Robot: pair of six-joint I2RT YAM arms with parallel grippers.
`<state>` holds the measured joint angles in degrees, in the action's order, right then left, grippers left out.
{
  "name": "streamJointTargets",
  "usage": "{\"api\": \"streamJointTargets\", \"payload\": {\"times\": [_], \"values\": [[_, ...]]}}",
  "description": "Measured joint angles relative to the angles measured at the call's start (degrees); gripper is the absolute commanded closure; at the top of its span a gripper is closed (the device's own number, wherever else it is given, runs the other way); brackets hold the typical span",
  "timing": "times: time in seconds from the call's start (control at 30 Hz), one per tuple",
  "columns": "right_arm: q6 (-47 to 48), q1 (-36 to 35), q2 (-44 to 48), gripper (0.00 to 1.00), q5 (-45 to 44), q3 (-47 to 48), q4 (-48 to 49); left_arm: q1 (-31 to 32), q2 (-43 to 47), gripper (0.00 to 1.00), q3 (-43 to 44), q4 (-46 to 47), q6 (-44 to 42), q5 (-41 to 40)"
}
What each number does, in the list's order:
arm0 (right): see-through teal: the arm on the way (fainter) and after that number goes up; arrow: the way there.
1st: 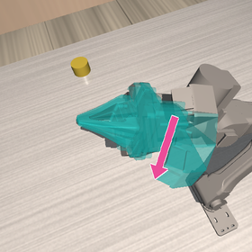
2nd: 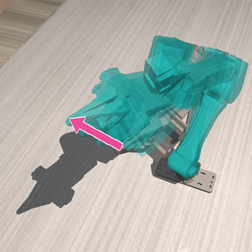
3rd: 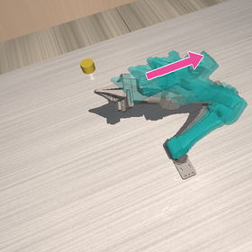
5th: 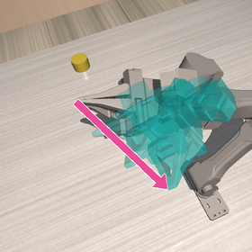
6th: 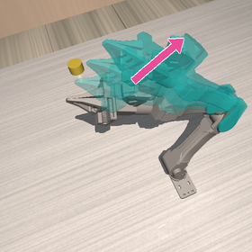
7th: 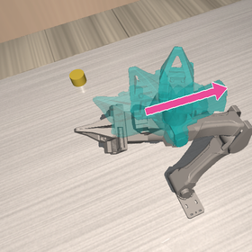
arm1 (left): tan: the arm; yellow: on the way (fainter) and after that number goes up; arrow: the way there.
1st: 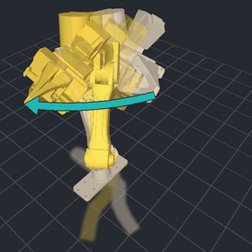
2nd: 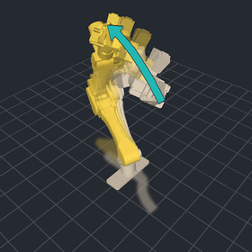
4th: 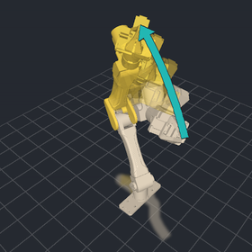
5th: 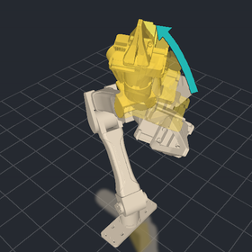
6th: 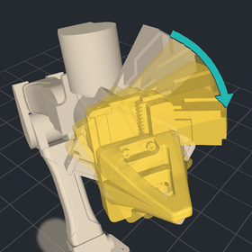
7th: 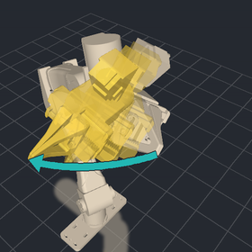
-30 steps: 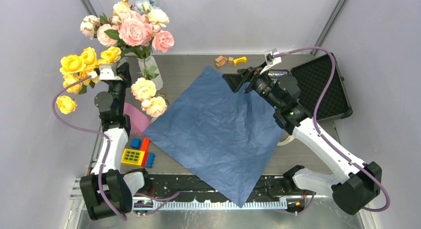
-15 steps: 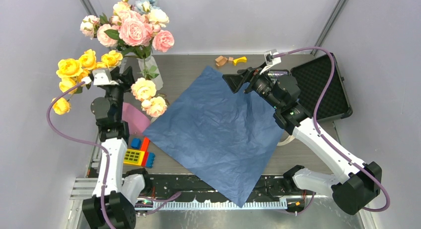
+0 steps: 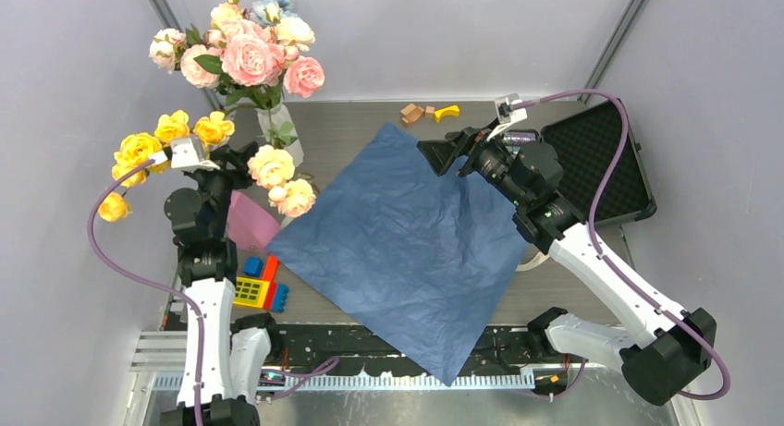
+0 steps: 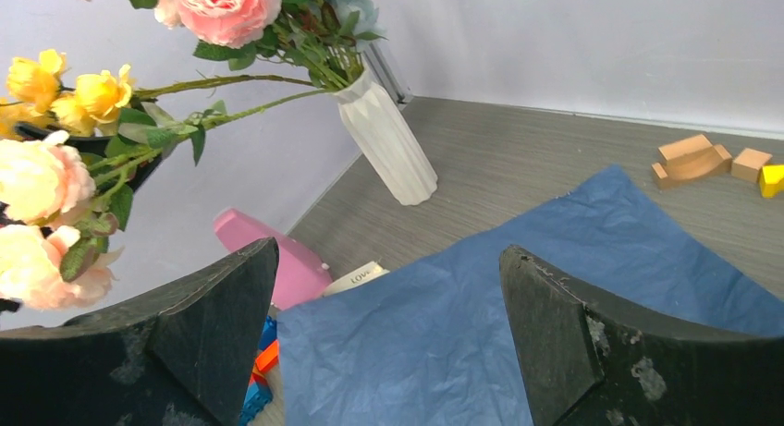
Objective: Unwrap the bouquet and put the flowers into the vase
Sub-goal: Reset both arms
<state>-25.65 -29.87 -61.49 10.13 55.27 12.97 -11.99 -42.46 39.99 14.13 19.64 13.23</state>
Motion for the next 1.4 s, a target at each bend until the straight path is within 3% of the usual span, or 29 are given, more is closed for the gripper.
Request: {"api": "streamJointTargets", "payload": {"times": [0.63, 0.87, 0.97, 1.03, 1.4], "values": [[1.8, 1.4, 0.3, 0.04, -8.2, 0.9, -17.2, 0.1, 12.6, 0.27, 5.4, -25.5, -1.1, 0.3], [3.6, 3.9, 2.7, 0.02, -15.6, 1.2, -24.5, 1.0, 16.0, 0.19, 7.5, -33.7, -2.6, -0.7], [5.0, 5.9, 4.8, 0.01, -20.1, 1.2, -27.7, 1.6, 18.3, 0.14, 8.8, -37.4, -4.3, -1.6], [5.9, 6.9, 6.4, 0.01, -22.9, 1.2, -29.4, 1.9, 19.8, 0.01, 9.0, -39.1, -5.4, -1.8], [12.0, 7.6, 22.3, 0.01, -40.7, -5.4, -30.4, 3.7, 23.6, 0.0, 7.6, -45.6, -8.1, -6.9]]}}
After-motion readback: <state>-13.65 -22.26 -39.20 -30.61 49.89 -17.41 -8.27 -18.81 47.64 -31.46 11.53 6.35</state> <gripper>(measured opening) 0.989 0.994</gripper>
